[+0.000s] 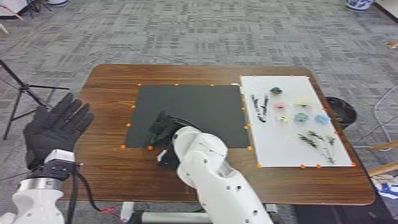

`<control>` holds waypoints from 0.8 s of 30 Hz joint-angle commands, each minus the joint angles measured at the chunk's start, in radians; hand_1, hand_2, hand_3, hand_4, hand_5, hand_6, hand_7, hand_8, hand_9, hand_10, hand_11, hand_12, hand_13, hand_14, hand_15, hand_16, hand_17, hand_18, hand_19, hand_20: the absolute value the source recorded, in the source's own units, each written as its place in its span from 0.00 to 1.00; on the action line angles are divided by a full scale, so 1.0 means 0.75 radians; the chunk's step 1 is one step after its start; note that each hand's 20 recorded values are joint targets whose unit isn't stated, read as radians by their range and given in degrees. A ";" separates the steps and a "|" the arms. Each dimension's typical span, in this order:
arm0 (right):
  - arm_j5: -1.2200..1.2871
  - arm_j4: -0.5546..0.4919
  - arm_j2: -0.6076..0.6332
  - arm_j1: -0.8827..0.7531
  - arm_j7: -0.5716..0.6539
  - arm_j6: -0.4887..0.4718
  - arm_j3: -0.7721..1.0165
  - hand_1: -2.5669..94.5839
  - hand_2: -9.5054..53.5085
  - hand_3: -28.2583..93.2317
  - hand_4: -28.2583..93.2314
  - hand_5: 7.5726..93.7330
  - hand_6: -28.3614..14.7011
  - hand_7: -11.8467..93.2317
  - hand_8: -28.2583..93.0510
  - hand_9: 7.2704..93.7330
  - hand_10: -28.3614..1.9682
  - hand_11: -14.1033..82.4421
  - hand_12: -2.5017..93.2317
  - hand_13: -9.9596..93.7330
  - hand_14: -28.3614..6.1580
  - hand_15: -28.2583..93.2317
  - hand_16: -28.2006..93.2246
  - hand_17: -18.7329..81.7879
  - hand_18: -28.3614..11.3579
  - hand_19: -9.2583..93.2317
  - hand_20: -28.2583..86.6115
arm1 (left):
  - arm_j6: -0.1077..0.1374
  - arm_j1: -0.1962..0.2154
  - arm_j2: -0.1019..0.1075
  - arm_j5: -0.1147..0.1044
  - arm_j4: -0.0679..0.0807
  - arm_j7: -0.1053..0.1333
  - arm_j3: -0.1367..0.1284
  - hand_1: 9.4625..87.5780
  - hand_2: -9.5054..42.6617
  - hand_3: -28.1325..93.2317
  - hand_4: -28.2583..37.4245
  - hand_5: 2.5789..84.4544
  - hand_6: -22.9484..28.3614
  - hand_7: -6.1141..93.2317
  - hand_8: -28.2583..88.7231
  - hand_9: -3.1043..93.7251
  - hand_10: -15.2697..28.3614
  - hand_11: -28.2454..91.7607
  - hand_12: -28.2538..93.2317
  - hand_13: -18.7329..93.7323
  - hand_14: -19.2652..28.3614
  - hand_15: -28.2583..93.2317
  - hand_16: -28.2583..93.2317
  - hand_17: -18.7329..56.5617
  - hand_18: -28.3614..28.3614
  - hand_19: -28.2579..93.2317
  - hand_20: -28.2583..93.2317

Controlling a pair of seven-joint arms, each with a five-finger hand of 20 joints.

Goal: Arrange flowers

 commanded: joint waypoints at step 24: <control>-0.255 -0.461 0.464 -0.100 -0.038 0.176 0.387 0.34 0.25 0.86 0.14 0.63 0.46 0.44 0.29 0.65 0.23 0.32 0.21 0.72 0.39 0.82 0.50 0.58 0.08 0.98 0.40 | 0.010 -0.091 -0.017 0.049 0.025 0.027 0.010 0.19 0.47 0.80 0.00 0.50 0.61 0.15 0.16 0.41 0.67 0.38 0.29 0.39 0.61 0.36 0.18 0.19 0.74 0.53 0.30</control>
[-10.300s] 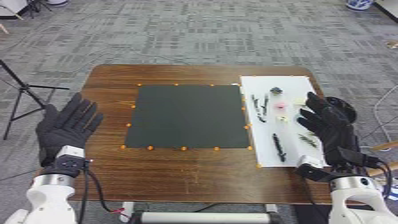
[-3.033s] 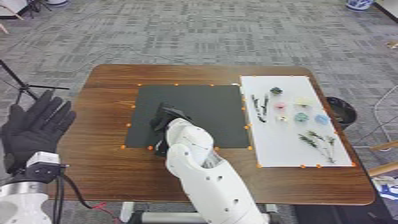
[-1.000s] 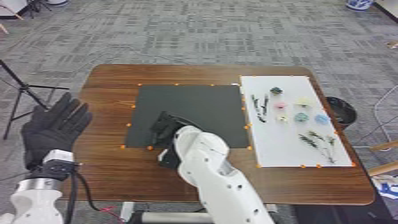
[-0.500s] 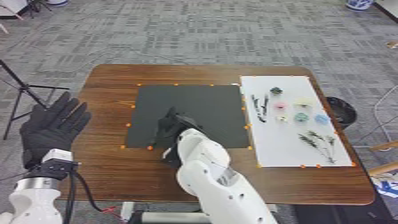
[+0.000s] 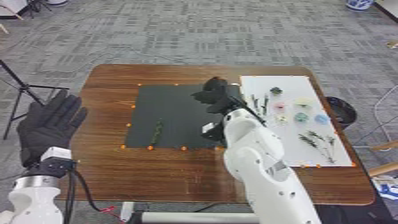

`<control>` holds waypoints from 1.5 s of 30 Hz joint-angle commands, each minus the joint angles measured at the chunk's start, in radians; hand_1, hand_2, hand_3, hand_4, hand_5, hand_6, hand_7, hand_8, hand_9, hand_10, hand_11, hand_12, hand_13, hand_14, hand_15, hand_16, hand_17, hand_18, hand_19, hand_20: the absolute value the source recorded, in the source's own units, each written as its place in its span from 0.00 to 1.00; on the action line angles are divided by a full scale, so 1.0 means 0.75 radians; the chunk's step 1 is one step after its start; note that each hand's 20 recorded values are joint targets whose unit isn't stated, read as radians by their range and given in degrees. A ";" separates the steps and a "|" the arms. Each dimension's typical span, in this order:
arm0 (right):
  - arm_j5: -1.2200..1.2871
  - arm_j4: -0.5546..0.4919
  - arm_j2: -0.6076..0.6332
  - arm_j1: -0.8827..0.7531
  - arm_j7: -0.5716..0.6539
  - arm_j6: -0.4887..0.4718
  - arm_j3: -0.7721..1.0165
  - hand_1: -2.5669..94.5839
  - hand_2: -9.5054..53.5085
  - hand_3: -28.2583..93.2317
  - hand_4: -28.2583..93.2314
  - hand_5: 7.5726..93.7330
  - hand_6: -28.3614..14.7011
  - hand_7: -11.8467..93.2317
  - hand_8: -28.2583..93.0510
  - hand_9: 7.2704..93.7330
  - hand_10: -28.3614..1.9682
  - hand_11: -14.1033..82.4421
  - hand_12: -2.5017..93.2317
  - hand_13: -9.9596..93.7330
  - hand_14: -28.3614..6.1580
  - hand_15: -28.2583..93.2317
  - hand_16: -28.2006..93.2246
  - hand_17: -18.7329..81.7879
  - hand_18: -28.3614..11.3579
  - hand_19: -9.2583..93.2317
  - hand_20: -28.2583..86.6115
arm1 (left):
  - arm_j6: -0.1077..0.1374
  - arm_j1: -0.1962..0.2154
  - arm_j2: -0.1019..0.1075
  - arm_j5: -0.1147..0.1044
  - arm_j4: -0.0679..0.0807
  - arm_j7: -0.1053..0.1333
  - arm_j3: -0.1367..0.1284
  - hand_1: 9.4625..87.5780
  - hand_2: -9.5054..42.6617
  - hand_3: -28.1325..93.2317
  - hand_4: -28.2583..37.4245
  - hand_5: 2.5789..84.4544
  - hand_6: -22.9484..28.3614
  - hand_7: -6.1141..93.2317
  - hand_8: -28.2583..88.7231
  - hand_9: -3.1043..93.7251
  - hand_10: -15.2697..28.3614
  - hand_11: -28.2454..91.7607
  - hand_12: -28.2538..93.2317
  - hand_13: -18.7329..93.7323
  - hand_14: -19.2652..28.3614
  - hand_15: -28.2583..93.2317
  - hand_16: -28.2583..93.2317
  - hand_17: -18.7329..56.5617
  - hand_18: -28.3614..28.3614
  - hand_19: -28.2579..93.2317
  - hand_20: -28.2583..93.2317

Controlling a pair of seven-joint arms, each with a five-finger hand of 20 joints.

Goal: Arrange flowers

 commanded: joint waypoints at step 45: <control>-0.137 -0.262 0.341 -0.560 0.431 -0.442 0.823 0.46 0.00 0.75 0.00 0.66 0.45 0.23 0.17 0.54 0.22 0.64 0.41 0.65 0.32 0.88 0.58 0.52 0.07 0.91 0.49 | 0.144 0.063 -0.031 -0.003 -0.062 0.003 0.010 0.22 0.49 0.80 0.00 0.51 0.62 0.17 0.16 0.41 0.68 0.41 0.31 0.41 0.73 0.46 0.20 0.16 0.77 0.55 0.32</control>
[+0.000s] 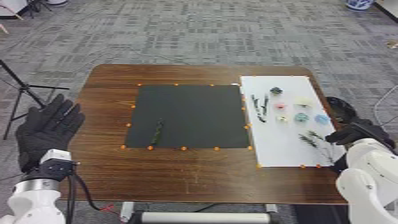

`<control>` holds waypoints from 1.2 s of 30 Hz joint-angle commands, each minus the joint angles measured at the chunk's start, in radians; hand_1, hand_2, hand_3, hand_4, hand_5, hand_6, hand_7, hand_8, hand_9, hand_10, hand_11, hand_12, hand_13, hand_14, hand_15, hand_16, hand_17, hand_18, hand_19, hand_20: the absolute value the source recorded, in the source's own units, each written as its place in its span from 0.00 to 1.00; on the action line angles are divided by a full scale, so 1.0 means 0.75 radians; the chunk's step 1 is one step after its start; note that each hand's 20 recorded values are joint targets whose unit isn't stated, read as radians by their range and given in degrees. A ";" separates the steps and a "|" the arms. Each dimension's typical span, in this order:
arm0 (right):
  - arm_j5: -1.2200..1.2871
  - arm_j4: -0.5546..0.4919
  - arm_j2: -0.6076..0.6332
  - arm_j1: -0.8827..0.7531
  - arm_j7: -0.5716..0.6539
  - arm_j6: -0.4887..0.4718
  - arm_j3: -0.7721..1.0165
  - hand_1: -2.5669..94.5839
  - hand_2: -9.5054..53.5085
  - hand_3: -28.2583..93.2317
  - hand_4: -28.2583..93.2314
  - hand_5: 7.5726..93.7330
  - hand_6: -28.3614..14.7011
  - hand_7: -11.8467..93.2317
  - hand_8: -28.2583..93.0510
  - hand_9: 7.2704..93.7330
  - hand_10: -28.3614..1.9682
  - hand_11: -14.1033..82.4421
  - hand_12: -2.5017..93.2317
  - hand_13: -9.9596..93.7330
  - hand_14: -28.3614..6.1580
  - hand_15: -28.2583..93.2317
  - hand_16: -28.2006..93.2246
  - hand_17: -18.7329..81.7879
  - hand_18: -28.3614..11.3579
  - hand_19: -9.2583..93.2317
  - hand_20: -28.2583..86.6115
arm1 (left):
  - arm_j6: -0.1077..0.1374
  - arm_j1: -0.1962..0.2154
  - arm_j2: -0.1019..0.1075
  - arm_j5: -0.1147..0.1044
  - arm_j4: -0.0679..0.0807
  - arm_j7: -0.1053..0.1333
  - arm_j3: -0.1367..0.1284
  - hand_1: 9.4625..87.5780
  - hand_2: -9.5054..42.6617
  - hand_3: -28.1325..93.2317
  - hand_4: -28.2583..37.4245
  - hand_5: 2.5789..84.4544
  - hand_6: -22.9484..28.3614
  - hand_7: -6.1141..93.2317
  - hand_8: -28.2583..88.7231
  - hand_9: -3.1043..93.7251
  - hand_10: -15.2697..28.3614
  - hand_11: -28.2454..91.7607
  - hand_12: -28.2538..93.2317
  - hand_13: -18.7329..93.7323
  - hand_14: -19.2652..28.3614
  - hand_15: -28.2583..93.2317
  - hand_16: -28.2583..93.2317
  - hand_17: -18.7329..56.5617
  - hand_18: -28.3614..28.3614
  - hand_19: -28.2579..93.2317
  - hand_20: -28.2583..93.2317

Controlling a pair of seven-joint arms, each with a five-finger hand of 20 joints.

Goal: Arrange flowers

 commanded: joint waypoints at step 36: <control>0.000 0.101 -0.070 -0.090 -0.065 0.281 -0.032 0.62 0.00 0.79 0.01 0.73 0.59 0.44 0.36 0.70 0.49 0.58 0.62 0.73 0.46 0.86 0.57 0.57 0.13 0.91 0.51 | 0.017 0.027 -0.023 0.003 -0.021 -0.039 0.006 0.24 0.55 0.79 0.00 0.52 0.62 0.18 0.16 0.41 0.68 0.42 0.30 0.41 0.73 0.48 0.19 0.16 0.77 0.56 0.31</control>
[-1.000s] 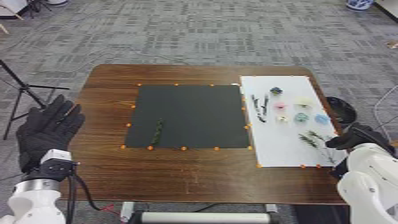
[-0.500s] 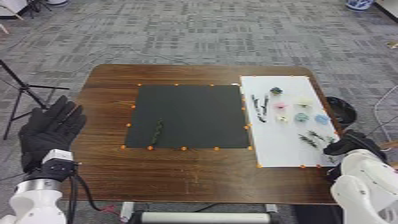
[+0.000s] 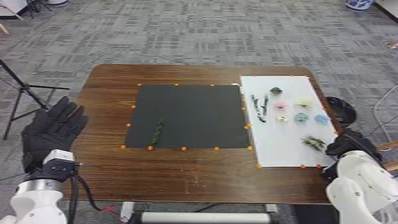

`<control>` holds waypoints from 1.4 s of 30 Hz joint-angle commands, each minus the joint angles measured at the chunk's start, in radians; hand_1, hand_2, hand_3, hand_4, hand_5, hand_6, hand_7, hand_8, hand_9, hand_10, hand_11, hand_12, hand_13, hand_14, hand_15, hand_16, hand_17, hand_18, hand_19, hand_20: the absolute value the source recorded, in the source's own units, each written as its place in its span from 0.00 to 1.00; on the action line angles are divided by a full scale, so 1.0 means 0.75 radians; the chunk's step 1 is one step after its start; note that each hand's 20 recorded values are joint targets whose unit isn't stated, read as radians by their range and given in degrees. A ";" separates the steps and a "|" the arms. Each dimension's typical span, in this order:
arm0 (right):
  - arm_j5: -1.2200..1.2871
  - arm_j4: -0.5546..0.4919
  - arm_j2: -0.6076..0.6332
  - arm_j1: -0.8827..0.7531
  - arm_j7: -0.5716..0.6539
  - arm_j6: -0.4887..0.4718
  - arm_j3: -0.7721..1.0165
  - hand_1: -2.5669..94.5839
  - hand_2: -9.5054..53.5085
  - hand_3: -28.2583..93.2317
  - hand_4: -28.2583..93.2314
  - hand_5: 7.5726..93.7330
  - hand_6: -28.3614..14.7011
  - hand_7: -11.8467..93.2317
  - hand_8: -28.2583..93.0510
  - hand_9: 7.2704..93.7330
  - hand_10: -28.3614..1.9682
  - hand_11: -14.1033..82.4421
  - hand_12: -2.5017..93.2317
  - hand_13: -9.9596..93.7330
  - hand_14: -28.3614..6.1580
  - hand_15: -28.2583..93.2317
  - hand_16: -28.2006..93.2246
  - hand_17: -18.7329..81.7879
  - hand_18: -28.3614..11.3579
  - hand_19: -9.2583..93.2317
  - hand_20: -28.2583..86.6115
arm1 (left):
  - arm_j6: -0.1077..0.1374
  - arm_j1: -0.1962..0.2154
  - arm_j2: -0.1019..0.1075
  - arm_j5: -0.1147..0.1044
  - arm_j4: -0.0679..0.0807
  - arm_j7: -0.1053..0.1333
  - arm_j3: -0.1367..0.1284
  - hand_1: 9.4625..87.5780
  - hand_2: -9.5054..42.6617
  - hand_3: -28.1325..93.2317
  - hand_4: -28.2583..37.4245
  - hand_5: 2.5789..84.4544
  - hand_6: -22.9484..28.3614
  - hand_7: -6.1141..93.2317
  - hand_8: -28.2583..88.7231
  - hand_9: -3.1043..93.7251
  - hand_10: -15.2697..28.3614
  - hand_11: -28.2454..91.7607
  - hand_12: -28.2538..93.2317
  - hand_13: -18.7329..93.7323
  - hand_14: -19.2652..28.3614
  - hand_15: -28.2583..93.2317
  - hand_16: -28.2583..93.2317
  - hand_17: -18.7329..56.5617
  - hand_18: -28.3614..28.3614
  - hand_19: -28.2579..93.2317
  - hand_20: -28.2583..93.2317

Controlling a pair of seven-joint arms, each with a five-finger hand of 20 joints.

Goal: Arrange flowers

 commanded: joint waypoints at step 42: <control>-0.016 0.164 -0.232 0.544 -0.494 0.081 -0.816 0.58 0.04 0.78 0.02 0.70 0.61 0.60 0.36 0.77 0.55 0.57 0.56 0.81 0.59 0.82 0.56 0.62 0.17 0.95 0.49 | 0.026 0.024 0.027 -0.026 0.000 0.005 -0.006 0.22 0.54 0.81 0.00 0.52 0.62 0.18 0.16 0.41 0.69 0.42 0.30 0.41 0.73 0.48 0.19 0.16 0.77 0.56 0.31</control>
